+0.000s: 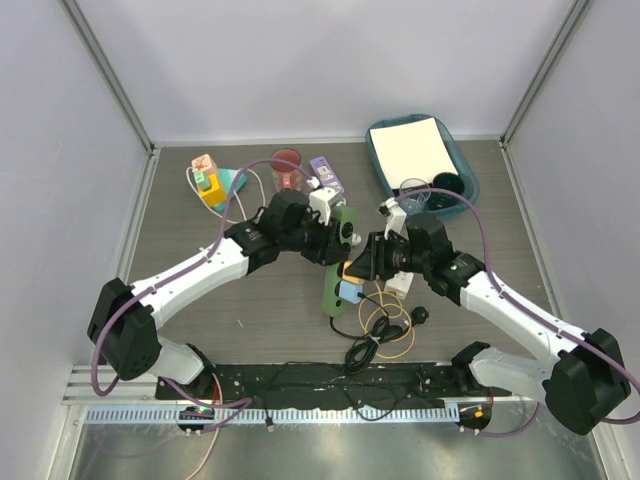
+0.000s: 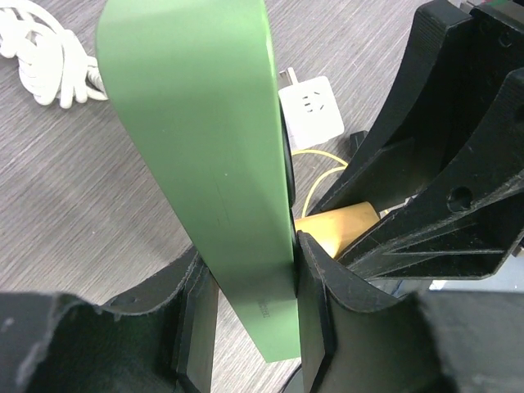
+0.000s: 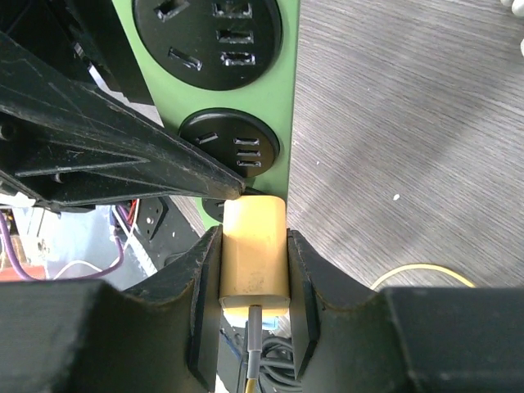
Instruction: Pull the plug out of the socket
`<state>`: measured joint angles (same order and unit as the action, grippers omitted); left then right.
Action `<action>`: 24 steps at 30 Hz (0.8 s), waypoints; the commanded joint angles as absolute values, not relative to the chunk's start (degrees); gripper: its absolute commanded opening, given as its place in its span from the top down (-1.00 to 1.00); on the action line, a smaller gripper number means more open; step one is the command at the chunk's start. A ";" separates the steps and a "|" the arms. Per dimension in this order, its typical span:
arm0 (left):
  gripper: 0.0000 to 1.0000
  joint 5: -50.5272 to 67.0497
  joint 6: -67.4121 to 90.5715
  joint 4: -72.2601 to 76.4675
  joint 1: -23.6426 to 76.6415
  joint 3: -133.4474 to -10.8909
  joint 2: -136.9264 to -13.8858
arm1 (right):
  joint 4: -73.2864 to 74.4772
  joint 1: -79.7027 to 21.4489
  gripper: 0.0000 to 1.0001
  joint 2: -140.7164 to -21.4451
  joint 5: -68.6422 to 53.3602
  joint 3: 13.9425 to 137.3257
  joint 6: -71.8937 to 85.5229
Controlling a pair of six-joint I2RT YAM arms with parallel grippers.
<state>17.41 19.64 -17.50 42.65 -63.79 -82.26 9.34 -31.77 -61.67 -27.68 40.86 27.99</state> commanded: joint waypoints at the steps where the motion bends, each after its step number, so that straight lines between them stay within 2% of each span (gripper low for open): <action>1: 1.00 -5.00 11.78 -32.17 38.67 -61.79 -84.02 | 6.58 -31.55 0.98 -58.97 -28.49 46.39 32.97; 6: 1.00 -6.77 12.30 -33.31 38.58 -62.49 -85.69 | 16.77 -36.64 0.98 -60.38 -20.22 54.22 23.13; 11: 1.00 -5.54 12.66 -33.49 38.50 -62.76 -86.57 | 14.16 -42.71 0.98 -61.61 -14.42 51.42 23.81; 17: 1.00 -5.02 9.33 -31.91 38.50 -61.44 -83.24 | 14.58 -41.32 0.98 -59.33 -13.71 53.42 21.46; 21: 1.00 -6.23 7.82 -30.23 38.50 -60.99 -81.39 | 11.53 -39.82 0.98 -58.19 -20.73 51.52 21.18; 24: 1.00 -7.47 7.82 -31.11 38.50 -61.17 -81.91 | 12.91 -39.55 0.98 -57.48 -21.53 51.07 20.57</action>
